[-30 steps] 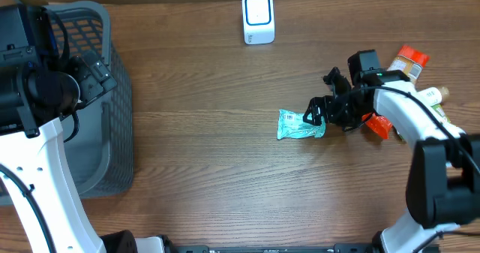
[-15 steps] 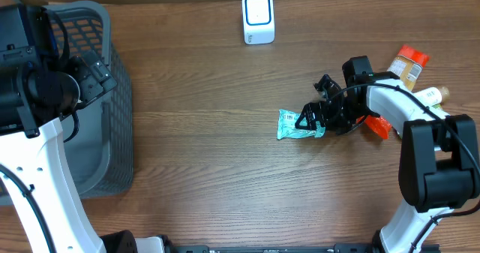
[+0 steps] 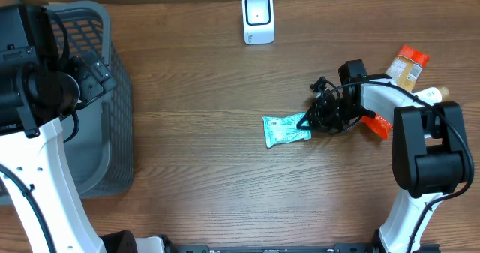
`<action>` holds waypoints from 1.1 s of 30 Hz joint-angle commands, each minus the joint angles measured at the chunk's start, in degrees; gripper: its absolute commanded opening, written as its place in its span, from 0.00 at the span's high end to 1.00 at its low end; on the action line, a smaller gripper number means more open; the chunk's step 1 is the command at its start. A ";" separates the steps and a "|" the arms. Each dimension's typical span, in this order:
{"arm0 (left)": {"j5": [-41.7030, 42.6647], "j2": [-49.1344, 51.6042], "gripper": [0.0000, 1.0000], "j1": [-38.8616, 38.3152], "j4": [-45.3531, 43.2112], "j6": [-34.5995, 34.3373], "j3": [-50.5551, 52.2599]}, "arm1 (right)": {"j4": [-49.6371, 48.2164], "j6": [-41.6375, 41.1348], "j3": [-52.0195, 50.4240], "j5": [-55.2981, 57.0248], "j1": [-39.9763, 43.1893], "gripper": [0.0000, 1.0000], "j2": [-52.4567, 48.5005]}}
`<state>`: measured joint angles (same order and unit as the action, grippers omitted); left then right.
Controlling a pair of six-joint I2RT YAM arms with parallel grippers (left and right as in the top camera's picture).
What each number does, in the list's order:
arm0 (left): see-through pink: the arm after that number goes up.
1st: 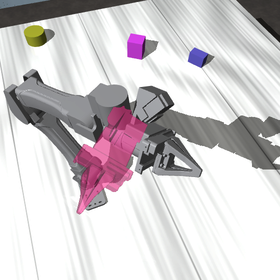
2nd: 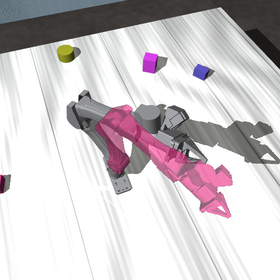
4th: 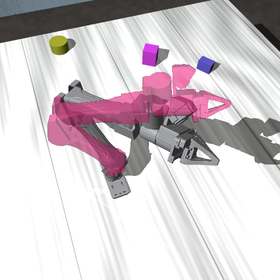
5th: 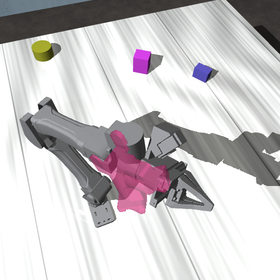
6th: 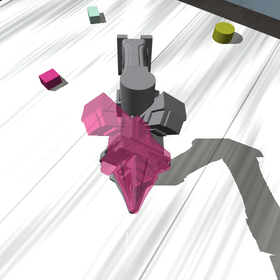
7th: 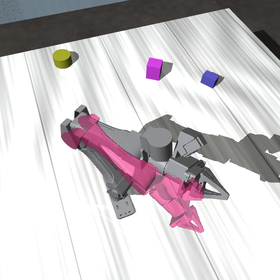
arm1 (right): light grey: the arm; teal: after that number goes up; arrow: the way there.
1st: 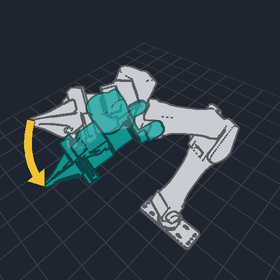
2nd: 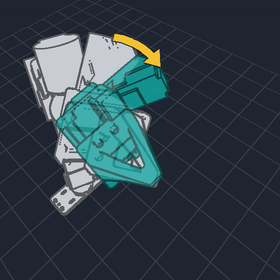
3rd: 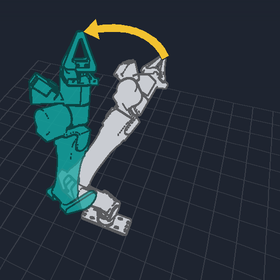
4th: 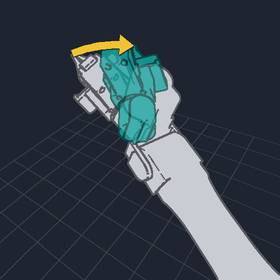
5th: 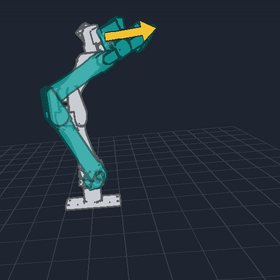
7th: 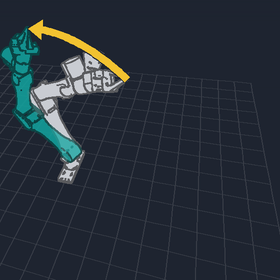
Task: Scan the item barcode
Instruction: 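Reach the right gripper to the light-blue wet-wipe pack and grasp it, then lift the wet-wipe pack up toward the white scanner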
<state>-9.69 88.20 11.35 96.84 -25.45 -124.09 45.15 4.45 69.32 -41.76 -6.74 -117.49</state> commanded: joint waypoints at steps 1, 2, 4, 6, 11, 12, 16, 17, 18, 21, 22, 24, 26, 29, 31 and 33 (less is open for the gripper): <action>-0.79 0.20 0.00 0.26 -0.04 0.63 -0.02 | 0.33 0.92 0.20 -0.83 -0.24 0.96 -1.75; -0.79 0.20 0.00 0.26 -0.04 0.63 -0.02 | 0.59 1.92 0.76 -3.87 -0.24 0.96 -1.38; -0.79 0.20 0.00 0.26 -0.04 0.63 -0.02 | 0.76 2.03 2.08 -8.83 -0.24 0.96 0.02; -0.79 0.20 0.01 0.26 -0.04 0.63 -0.02 | 1.03 1.99 3.45 -10.93 -0.24 0.96 2.43; -0.79 0.20 0.00 0.26 -0.04 0.61 -0.02 | 2.71 0.48 7.65 -10.84 -0.24 0.96 12.83; -0.79 0.20 0.00 0.26 -0.04 0.61 -0.02 | 2.69 -0.28 8.28 -10.36 -0.24 0.96 14.97; -0.79 0.20 0.01 0.26 -0.04 0.63 -0.02 | 1.73 -5.07 10.19 -5.57 -0.26 0.96 25.35; -0.79 0.20 0.00 0.26 -0.04 0.61 -0.02 | 0.90 -6.71 10.21 -3.72 -0.26 0.96 28.17; -0.79 0.20 0.01 0.26 -0.04 0.61 -0.02 | 0.20 -8.50 10.21 -1.90 -0.26 0.96 30.58; -0.79 0.20 0.00 0.26 -0.04 0.63 -0.02 | -1.64 -12.35 10.21 3.30 -0.35 0.96 37.53; -0.79 0.20 0.00 0.26 -0.04 0.63 -0.02 | -1.99 -12.41 10.21 3.89 -0.37 0.96 39.23; -0.79 0.20 0.01 0.26 -0.04 0.63 -0.02 | -2.29 -12.41 10.21 4.72 -0.37 0.96 42.23; -0.79 0.20 0.00 0.26 -0.04 0.63 -0.02 | -2.38 -12.44 10.21 5.35 -0.37 0.96 44.26; -0.79 0.20 0.00 0.26 -0.04 0.63 -0.02 | -2.32 -12.63 10.21 5.97 -0.37 0.96 44.96; -0.79 0.20 0.00 0.26 -0.04 0.63 -0.02 | -2.25 -12.63 10.16 6.01 -0.37 0.96 44.74; -0.79 0.20 0.00 0.26 -0.04 0.63 -0.02 | -2.29 -12.76 10.14 6.88 -0.39 0.96 44.37</action>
<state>-9.69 88.20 11.35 96.84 -25.45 -124.09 43.18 -7.49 78.67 -36.56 -6.81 -73.03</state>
